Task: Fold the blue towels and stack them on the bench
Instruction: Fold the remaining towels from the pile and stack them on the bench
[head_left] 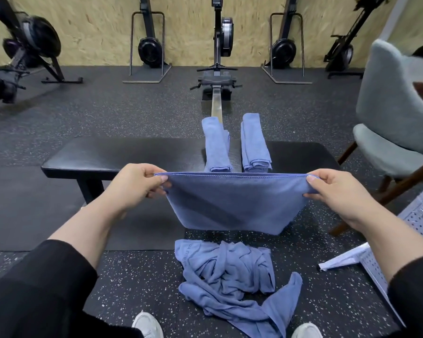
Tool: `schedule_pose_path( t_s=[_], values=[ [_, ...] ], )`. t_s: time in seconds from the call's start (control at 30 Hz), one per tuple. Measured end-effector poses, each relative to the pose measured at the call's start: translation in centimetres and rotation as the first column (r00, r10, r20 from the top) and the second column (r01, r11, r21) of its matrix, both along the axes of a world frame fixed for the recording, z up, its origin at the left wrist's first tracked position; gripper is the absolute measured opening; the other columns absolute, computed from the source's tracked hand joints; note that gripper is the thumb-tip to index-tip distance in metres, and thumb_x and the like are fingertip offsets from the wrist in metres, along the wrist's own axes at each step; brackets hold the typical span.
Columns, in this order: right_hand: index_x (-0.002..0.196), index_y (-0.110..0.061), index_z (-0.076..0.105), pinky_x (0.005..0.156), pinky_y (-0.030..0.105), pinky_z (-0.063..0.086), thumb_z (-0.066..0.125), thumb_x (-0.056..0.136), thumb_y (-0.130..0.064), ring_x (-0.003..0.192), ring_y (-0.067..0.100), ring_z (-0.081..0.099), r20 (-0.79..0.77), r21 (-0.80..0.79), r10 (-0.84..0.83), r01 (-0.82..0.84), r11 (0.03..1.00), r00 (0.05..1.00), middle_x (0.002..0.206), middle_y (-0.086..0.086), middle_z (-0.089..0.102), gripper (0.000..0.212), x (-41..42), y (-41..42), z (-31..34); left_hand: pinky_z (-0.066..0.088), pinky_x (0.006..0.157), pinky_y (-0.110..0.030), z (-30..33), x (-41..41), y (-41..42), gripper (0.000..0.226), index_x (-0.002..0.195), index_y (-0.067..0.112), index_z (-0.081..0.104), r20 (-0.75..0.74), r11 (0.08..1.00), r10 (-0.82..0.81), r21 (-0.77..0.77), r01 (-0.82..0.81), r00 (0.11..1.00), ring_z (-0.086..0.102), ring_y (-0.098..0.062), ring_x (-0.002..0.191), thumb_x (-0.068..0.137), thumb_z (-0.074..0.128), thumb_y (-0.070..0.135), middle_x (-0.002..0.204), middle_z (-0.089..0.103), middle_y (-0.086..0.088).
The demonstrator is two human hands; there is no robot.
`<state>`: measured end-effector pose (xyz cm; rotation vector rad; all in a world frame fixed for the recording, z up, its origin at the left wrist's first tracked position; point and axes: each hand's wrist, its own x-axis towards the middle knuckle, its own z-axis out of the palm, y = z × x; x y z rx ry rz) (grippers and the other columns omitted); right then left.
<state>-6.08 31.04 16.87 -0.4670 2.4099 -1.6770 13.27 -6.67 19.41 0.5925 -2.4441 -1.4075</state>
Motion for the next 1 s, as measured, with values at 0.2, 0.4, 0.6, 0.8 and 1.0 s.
schedule_pose_path(
  t_s=[0.2, 0.4, 0.6, 0.8, 1.0],
  values=[
    [0.099, -0.011, 0.074, 0.091, 0.044, 0.060, 0.053, 0.105, -0.015, 0.095, 0.022, 0.070, -0.040, 0.064, -0.017, 0.019, 0.998, 0.999, 0.106, 0.021, 0.073, 0.021, -0.3, -0.1, -0.2, 0.046, 0.066, -0.030, -0.5, -0.3, -0.6, 0.013, 0.083, 0.015, 0.074, -0.071, 0.997, 0.040, -0.070, -0.045, 0.997, 0.057, -0.014, 0.066, 0.094, 0.070, 0.020, 0.071, 0.070, 0.000],
    [0.087, -0.010, 0.071, 0.077, 0.045, 0.063, 0.054, 0.103, -0.015, 0.080, 0.026, 0.070, -0.083, 0.342, -0.015, 0.043, 0.939, 0.996, 0.085, 0.013, 0.071, 0.024, -0.5, -0.9, -0.1, 0.048, 0.075, -0.035, 0.2, -1.8, 0.6, 0.026, 0.082, 0.013, 0.065, -0.245, 0.996, 0.082, 0.044, -0.073, 0.966, 0.050, -0.010, 0.070, 0.095, 0.064, 0.035, 0.072, 0.059, 0.002],
    [0.107, -0.028, 0.068, 0.095, 0.038, 0.053, 0.068, 0.093, -0.032, 0.101, 0.013, 0.067, -0.064, 0.700, 0.218, -0.112, 0.706, 0.974, 0.112, -0.008, 0.072, 0.014, 0.3, -3.8, 0.2, 0.035, 0.057, -0.015, 1.8, -4.1, 6.5, 0.017, 0.086, 0.018, 0.066, -0.257, 0.969, -0.095, -0.246, 0.030, 0.962, 0.040, -0.005, 0.058, 0.096, 0.065, 0.032, 0.062, 0.055, 0.005],
    [0.126, -0.045, 0.059, 0.101, 0.027, 0.045, 0.081, 0.079, -0.044, 0.121, -0.010, 0.056, -0.004, 0.320, 0.538, -0.509, 0.799, 0.843, 0.127, -0.025, 0.065, 0.052, 4.1, -9.5, 2.1, 0.035, 0.059, -0.028, 0.3, -6.6, 10.6, 0.018, 0.081, 0.024, 0.067, -0.081, 0.892, -0.310, -0.368, 0.261, 0.947, 0.044, -0.008, 0.059, 0.091, 0.070, 0.038, 0.060, 0.055, 0.006],
    [0.087, -0.015, 0.071, 0.063, 0.032, 0.031, 0.073, 0.091, -0.030, 0.064, 0.008, 0.038, -0.037, 0.291, 0.501, -0.471, 0.833, 0.864, 0.069, -0.007, 0.049, 0.016, 3.9, -11.3, 2.5, 0.035, 0.055, -0.026, 0.0, -7.6, 10.5, 0.029, 0.082, 0.020, 0.052, -0.133, 0.971, -0.237, -0.070, 0.230, 0.962, 0.043, -0.010, 0.055, 0.087, 0.075, 0.036, 0.063, 0.062, -0.002]
  ],
)
